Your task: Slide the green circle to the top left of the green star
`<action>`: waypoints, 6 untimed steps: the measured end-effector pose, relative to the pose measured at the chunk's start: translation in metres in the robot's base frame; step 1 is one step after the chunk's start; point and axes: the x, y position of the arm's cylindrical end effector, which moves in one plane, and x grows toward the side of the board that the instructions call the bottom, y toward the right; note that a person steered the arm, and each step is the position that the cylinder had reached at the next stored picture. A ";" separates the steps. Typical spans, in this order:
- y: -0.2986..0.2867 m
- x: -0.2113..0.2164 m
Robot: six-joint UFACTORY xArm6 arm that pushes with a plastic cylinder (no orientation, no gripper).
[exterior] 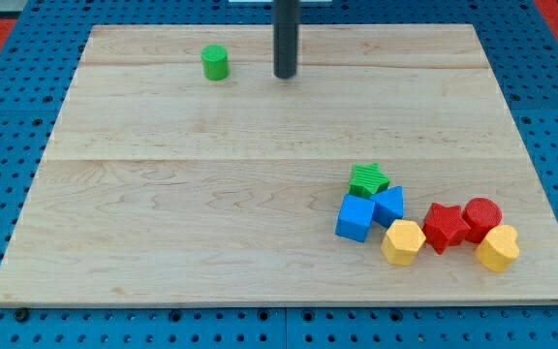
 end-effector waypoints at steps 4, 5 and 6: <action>0.021 0.110; 0.059 0.135; 0.056 0.173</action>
